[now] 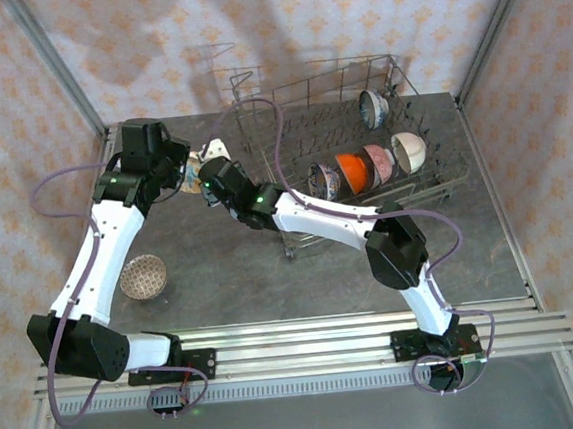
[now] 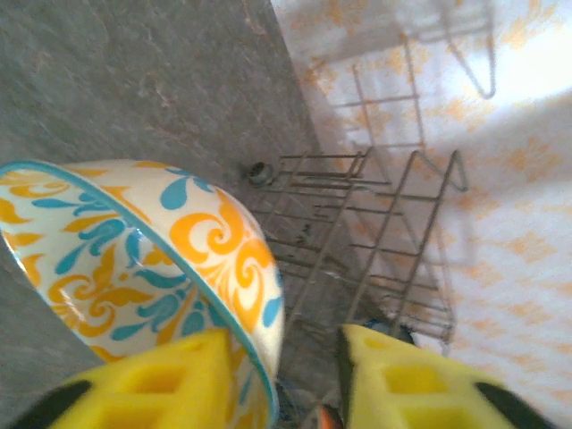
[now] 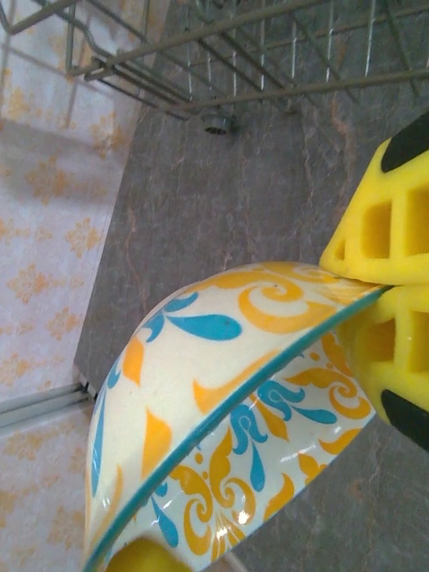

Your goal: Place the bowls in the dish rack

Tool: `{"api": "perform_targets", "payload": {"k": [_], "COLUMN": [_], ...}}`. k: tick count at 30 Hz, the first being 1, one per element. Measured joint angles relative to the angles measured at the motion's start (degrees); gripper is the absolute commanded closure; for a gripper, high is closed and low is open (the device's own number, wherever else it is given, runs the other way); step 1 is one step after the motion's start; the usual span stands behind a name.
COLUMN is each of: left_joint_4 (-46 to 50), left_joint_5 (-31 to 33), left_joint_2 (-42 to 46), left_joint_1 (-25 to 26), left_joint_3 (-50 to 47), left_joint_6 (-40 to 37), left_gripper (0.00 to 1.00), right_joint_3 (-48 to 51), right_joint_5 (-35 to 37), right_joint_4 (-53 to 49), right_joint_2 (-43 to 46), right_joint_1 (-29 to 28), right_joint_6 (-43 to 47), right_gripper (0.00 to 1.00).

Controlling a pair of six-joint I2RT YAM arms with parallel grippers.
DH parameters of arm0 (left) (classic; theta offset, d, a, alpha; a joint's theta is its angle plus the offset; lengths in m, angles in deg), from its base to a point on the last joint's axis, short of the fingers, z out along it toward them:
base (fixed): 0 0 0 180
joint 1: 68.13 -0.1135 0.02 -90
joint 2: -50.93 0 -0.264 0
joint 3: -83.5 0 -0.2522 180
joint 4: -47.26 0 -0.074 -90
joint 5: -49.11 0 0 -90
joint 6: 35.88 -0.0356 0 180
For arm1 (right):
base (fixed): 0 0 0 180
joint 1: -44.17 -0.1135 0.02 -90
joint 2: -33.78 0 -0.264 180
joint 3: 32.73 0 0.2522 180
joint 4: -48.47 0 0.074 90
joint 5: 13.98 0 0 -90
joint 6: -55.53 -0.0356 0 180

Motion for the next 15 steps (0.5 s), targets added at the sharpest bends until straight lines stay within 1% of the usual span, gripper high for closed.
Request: {"api": "perform_targets", "payload": {"k": [2,4,9,15], "left_joint_4": [-1.42,-2.69,-4.79,-5.11], "left_joint_5": [-0.22,-0.42,-1.46,-1.68], "left_joint_2": [0.83,1.73,2.62,3.04], "left_joint_1": [0.00,0.00,0.00,0.00], "left_joint_3": [-0.09,-0.07,0.87,4.20], "left_joint_6": [-0.22,-0.96,-3.78,-9.66], "left_gripper": [0.38,0.28,0.19,0.14], "right_joint_3": [-0.07,-0.79,-6.91,-16.85], "right_joint_5": [0.72,0.94,1.97,6.86], "right_joint_4": [-1.75,-4.33,-13.94,-22.36], "right_joint_2": [0.20,0.22,0.22,0.22], "right_joint_1": [0.15,0.42,1.84,3.67], "right_joint_6": [-0.87,-2.16,-6.03,-9.64], "right_gripper": [1.00,1.00,1.00,1.00]}}
